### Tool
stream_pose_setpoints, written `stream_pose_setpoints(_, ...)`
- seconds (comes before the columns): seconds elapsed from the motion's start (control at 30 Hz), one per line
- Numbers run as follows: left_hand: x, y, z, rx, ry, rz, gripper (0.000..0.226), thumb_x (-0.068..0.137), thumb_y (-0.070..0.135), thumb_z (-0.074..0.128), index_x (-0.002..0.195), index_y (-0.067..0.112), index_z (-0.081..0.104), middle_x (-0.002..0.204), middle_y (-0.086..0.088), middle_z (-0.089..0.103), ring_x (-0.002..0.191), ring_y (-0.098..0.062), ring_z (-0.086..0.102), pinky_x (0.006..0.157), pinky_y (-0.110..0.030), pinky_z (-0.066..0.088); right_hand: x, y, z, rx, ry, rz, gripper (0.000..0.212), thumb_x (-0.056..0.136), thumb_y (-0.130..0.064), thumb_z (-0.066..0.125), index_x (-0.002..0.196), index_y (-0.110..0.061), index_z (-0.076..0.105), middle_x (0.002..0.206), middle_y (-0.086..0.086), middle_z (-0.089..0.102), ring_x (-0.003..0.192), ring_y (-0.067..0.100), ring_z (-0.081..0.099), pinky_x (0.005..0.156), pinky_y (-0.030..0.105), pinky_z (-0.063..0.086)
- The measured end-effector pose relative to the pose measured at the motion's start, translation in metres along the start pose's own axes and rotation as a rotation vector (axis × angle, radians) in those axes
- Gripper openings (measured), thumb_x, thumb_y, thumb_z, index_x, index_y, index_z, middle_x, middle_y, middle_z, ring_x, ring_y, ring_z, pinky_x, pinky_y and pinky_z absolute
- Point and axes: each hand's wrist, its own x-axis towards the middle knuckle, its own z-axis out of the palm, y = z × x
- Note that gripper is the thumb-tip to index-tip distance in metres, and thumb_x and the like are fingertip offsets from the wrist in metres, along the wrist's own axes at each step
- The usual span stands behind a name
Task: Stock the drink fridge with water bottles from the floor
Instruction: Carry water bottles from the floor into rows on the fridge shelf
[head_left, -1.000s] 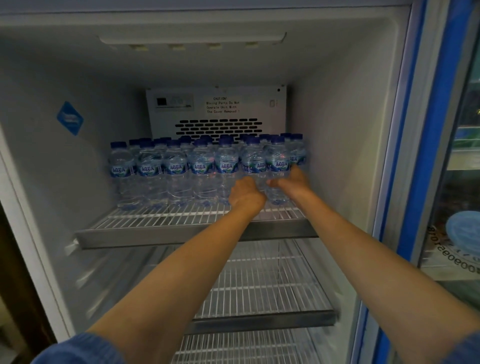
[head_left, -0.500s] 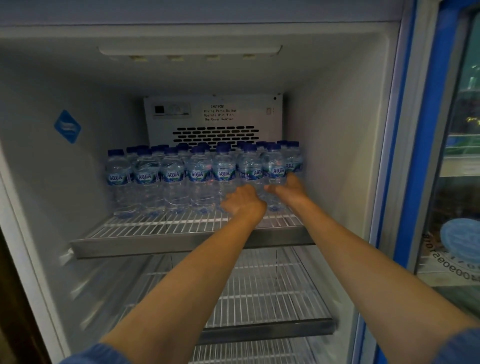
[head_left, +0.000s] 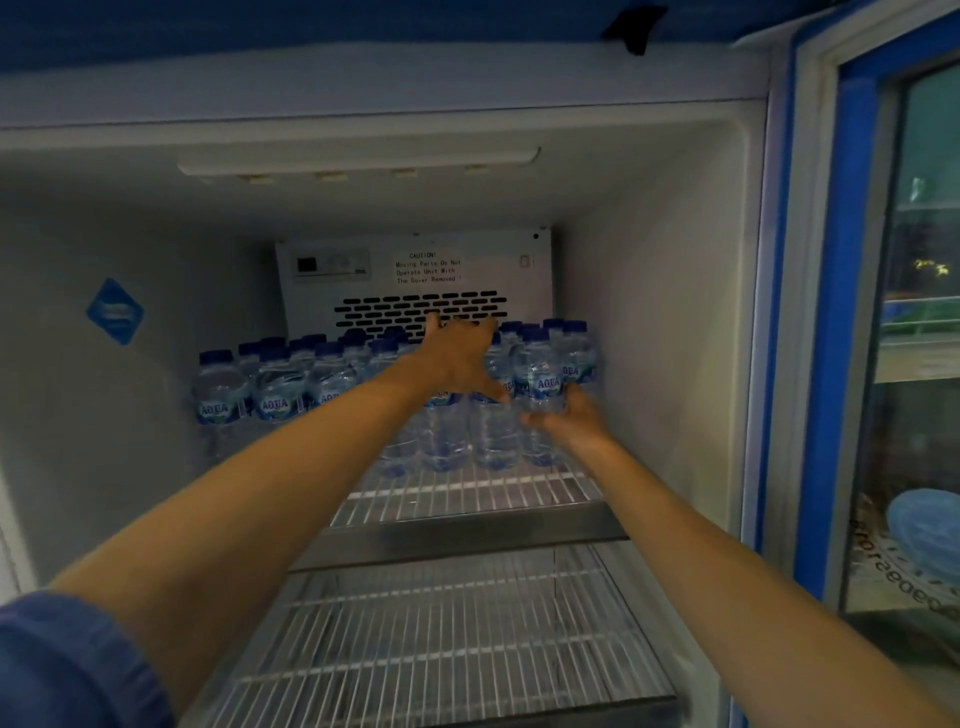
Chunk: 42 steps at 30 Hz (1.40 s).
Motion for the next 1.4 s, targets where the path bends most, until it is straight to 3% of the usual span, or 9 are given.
stream_pose_setpoints(0.27,0.005,-0.009,-0.002,-0.174,-0.087,0.061,0.094,0.073,0.044,0.077,0.141,0.008,0.025,0.137,-0.013,0.049,0.124,-0.032,0.046,0.111,-0.049,0.017,-0.001,0.004,0.003,0.039,-0.016,-0.040,0.066,0.079,-0.018,0.077,0.136,-0.014,0.044,0.133,0.007,0.056,0.122,0.025,0.054,0.105,0.045,0.043)
stream_pose_setpoints(0.57,0.008,-0.008,-0.001,-0.154,-0.125,0.038,0.096,0.072,0.042,0.079,0.145,0.015,0.023,0.144,-0.008,0.042,0.130,-0.028,0.041,0.112,-0.050,0.018,-0.006,0.000,0.003,-0.055,-0.007,-0.055,0.063,0.085,-0.021,0.072,0.139,-0.012,0.040,0.136,0.008,0.053,0.123,0.026,0.052,0.103,0.037,0.043)
stream_pose_setpoints(0.7,-0.007,-0.007,0.008,-0.140,0.010,0.050,0.101,0.073,0.042,0.077,0.150,0.019,0.016,0.152,-0.011,0.026,0.141,-0.028,0.026,0.114,-0.060,0.001,-0.011,-0.001,0.006,-0.097,-0.003,-0.045,0.065,0.086,-0.023,0.070,0.140,-0.011,0.036,0.138,0.008,0.052,0.124,0.026,0.051,0.102,0.034,0.042)
stream_pose_setpoints(0.8,-0.035,-0.004,0.014,-0.143,0.245,0.098,0.086,0.079,0.030,0.075,0.148,0.015,0.026,0.149,-0.012,0.031,0.139,-0.029,0.028,0.117,-0.055,0.008,-0.023,-0.009,0.005,-0.102,0.004,0.015,0.071,0.083,-0.026,0.073,0.141,-0.008,0.035,0.139,0.010,0.050,0.124,0.027,0.051,0.103,0.034,0.043)
stream_pose_setpoints(0.9,-0.070,-0.008,0.017,-0.261,0.418,0.172,0.057,0.084,0.013,0.068,0.136,0.007,0.045,0.133,-0.015,0.049,0.124,-0.032,0.044,0.103,-0.043,0.038,-0.052,-0.025,0.004,-0.290,0.162,-0.089,0.044,0.088,-0.017,0.067,0.125,-0.003,0.047,0.122,0.015,0.059,0.106,0.029,0.059,0.086,0.031,0.049)
stream_pose_setpoints(1.03,-0.131,-0.019,0.026,-0.381,0.540,0.188,0.032,0.085,0.008,0.063,0.117,0.002,0.061,0.111,-0.018,0.063,0.104,-0.035,0.057,0.084,-0.041,0.050,-0.115,-0.043,0.037,-0.406,0.323,-0.342,0.030,0.090,-0.015,0.061,0.118,-0.004,0.058,0.111,0.015,0.065,0.099,0.030,0.063,0.083,0.041,0.053)
stream_pose_setpoints(1.13,-0.192,-0.042,0.038,-0.405,0.613,0.070,0.023,0.080,0.005,0.062,0.103,0.002,0.065,0.095,-0.015,0.067,0.092,-0.034,0.061,0.075,-0.039,0.052,-0.162,-0.047,0.090,-0.342,0.254,-0.490,0.025,0.088,-0.015,0.064,0.110,-0.003,0.062,0.106,0.014,0.066,0.100,0.029,0.062,0.085,0.040,0.051)
stream_pose_setpoints(1.27,-0.309,-0.090,0.061,-0.435,0.652,-0.073,0.018,0.078,0.005,0.056,0.094,0.004,0.064,0.084,-0.010,0.063,0.084,-0.026,0.055,0.070,-0.028,0.039,-0.230,-0.042,0.179,-0.214,0.157,-0.546,0.020,0.087,-0.018,0.062,0.100,-0.004,0.063,0.094,0.011,0.065,0.089,0.029,0.063,0.080,0.042,0.052)
stream_pose_setpoints(1.4,-0.453,-0.134,0.104,-0.442,0.480,-0.273,0.021,0.082,0.011,0.052,0.100,0.009,0.063,0.088,-0.006,0.063,0.089,-0.022,0.054,0.074,-0.029,0.043,-0.315,-0.017,0.280,-0.133,-0.034,-0.441,0.021,0.088,-0.022,0.060,0.098,-0.004,0.064,0.092,0.011,0.065,0.086,0.028,0.063,0.079,0.041,0.052)
